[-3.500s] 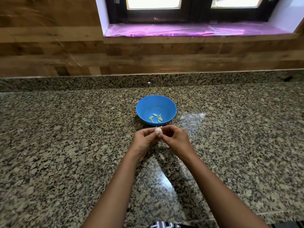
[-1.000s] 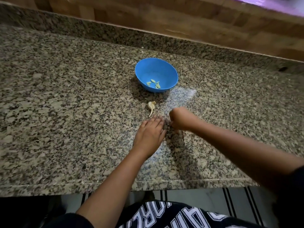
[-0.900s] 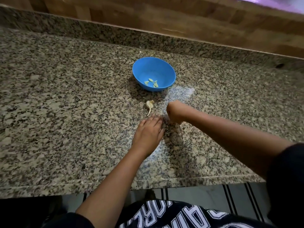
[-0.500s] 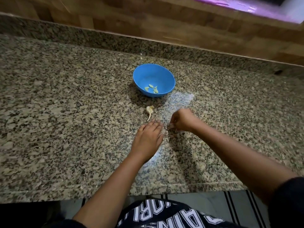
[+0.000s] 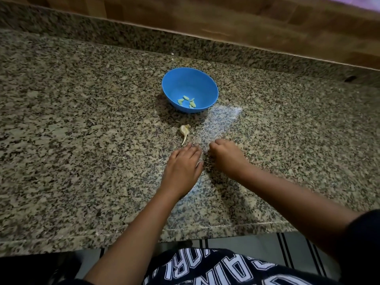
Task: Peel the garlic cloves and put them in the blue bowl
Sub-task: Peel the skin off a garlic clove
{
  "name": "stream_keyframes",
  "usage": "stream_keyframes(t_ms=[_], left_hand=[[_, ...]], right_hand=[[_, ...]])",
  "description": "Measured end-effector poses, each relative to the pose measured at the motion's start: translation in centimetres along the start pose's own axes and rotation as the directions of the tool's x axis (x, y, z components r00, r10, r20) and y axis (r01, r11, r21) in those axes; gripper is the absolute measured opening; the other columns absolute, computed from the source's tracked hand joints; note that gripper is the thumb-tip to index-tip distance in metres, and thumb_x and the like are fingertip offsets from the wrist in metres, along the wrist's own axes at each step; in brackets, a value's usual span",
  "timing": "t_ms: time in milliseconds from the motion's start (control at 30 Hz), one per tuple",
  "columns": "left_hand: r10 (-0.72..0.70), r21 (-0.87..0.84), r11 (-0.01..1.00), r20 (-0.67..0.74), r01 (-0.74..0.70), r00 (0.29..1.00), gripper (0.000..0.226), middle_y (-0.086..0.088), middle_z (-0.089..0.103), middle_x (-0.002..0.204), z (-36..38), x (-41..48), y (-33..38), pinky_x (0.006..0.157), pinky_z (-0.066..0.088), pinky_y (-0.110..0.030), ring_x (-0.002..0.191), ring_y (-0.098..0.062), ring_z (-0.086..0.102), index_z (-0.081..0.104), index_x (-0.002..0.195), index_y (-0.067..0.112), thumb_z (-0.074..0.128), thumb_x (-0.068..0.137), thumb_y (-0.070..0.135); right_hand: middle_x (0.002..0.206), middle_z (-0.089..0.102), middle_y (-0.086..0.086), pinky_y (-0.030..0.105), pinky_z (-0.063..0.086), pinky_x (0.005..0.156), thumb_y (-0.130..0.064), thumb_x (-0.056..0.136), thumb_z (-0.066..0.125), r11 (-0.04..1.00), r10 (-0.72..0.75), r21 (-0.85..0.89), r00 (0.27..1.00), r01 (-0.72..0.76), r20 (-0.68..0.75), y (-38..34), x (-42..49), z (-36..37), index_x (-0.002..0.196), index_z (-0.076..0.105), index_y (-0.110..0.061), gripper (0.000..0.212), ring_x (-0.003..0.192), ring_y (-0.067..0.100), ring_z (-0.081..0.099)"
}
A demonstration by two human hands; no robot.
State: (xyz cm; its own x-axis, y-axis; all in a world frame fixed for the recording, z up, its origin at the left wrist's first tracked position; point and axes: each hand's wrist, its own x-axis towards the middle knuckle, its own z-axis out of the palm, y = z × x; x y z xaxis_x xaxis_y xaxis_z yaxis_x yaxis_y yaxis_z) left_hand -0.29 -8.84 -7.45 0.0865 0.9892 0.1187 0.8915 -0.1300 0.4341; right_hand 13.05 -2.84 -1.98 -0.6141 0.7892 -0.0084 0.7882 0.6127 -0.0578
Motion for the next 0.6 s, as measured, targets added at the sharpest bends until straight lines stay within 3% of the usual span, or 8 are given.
stream_keyframes(t_ms=[67, 133, 167, 233, 300, 367, 467, 600], left_hand=[[0.006, 0.011, 1.000, 0.000, -0.006, 1.000, 0.050, 0.006, 0.028, 0.153, 0.1, 0.0, -0.1, 0.114, 0.008, -0.027, 0.144, -0.008, 0.013, 0.029, 0.147, 0.019, 0.029, 0.101, 0.038], [0.015, -0.002, 1.000, 0.009, -0.015, 1.000, 0.049, 0.006, 0.030, 0.152, 0.1, 0.0, -0.1, 0.114, 0.008, -0.027, 0.143, -0.008, 0.015, 0.032, 0.146, 0.019, 0.031, 0.101, 0.038], [0.009, -0.043, 0.999, 0.001, -0.008, 1.000, 0.046, 0.006, 0.035, 0.150, 0.0, 0.1, -0.1, 0.113, 0.010, -0.027, 0.142, -0.009, 0.019, 0.037, 0.143, 0.019, 0.034, 0.101, 0.037], [-0.066, -0.233, 0.971, -0.035, 0.056, 0.997, 0.037, 0.002, 0.051, 0.138, -0.4, 0.5, 0.2, 0.108, 0.023, -0.028, 0.134, -0.014, 0.038, 0.052, 0.132, 0.017, 0.044, 0.099, 0.031], [-0.212, -0.501, 0.850, -0.045, 0.162, 0.976, 0.029, -0.003, 0.063, 0.119, -1.2, 1.1, 1.1, 0.093, 0.043, -0.025, 0.110, -0.015, 0.057, 0.062, 0.121, 0.013, 0.054, 0.095, 0.025], [-0.324, -0.686, 0.686, 0.008, 0.241, 0.946, 0.027, -0.002, 0.068, 0.107, -2.0, 1.8, 2.3, 0.077, 0.050, -0.016, 0.093, -0.009, 0.062, 0.066, 0.115, 0.012, 0.061, 0.091, 0.022], [-0.407, -0.782, 0.559, 0.031, 0.275, 0.913, 0.023, 0.000, 0.070, 0.098, -2.5, 2.4, 3.5, 0.076, 0.054, -0.019, 0.089, -0.010, 0.065, 0.069, 0.109, 0.012, 0.067, 0.087, 0.020], [-0.426, -0.834, 0.502, -0.010, 0.227, 0.904, 0.016, -0.006, 0.072, 0.091, -3.2, 3.2, 3.7, 0.075, 0.055, -0.022, 0.082, -0.010, 0.067, 0.071, 0.100, 0.007, 0.068, 0.085, 0.011]], right_hand=[[0.072, 0.064, 0.015, 0.033, 0.055, 0.059, 0.012, 0.064, 0.073, 0.998, -0.014, 0.052, 0.990, 0.022, -0.143, 0.1, -0.7, 1.0, 0.080, 0.064, 0.005, 0.020, 0.062, 0.026, 0.060], [0.079, 0.064, 0.010, 0.031, 0.055, 0.065, 0.006, 0.075, 0.068, 0.970, 0.125, 0.224, 0.982, -0.090, -0.144, 0.4, -1.0, 1.2, 0.083, 0.065, 0.000, 0.011, 0.069, 0.021, 0.059], [0.084, 0.064, 0.007, 0.029, 0.055, 0.069, 0.002, 0.082, 0.063, 0.892, 0.277, 0.395, 0.957, -0.222, -0.088, 0.5, -1.1, 1.0, 0.088, 0.066, -0.002, 0.008, 0.074, 0.018, 0.060], [0.089, 0.067, 0.006, 0.024, 0.056, 0.071, -0.001, 0.087, 0.059, 0.456, 0.518, 0.780, 0.841, -0.428, 0.159, 0.8, -1.4, 0.6, 0.097, 0.066, -0.003, 0.012, 0.077, 0.014, 0.064], [0.092, 0.068, 0.013, 0.026, 0.056, 0.071, 0.000, 0.086, 0.060, -0.018, 0.566, 0.921, 0.755, -0.389, 0.330, 0.7, -1.6, 0.2, 0.101, 0.065, 0.000, 0.016, 0.077, 0.018, 0.066], [0.094, 0.069, 0.016, 0.029, 0.057, 0.074, 0.002, 0.086, 0.057, -0.264, 0.553, 0.915, 0.730, -0.303, 0.402, 0.1, -1.7, 0.1, 0.104, 0.065, 0.002, 0.019, 0.083, 0.022, 0.067], [0.096, 0.069, 0.015, 0.025, 0.056, 0.077, 0.006, 0.087, 0.054, -0.417, 0.530, 0.895, 0.759, -0.156, 0.379, -1.2, -1.6, -0.4, 0.100, 0.064, 0.003, 0.017, 0.091, 0.022, 0.068], [0.087, 0.071, 0.013, 0.026, 0.057, 0.075, 0.005, 0.083, 0.058, -0.478, 0.475, 0.873, 0.806, -0.101, 0.353, -1.1, -1.9, -1.0, 0.091, 0.066, 0.002, 0.011, 0.080, 0.021, 0.068]])
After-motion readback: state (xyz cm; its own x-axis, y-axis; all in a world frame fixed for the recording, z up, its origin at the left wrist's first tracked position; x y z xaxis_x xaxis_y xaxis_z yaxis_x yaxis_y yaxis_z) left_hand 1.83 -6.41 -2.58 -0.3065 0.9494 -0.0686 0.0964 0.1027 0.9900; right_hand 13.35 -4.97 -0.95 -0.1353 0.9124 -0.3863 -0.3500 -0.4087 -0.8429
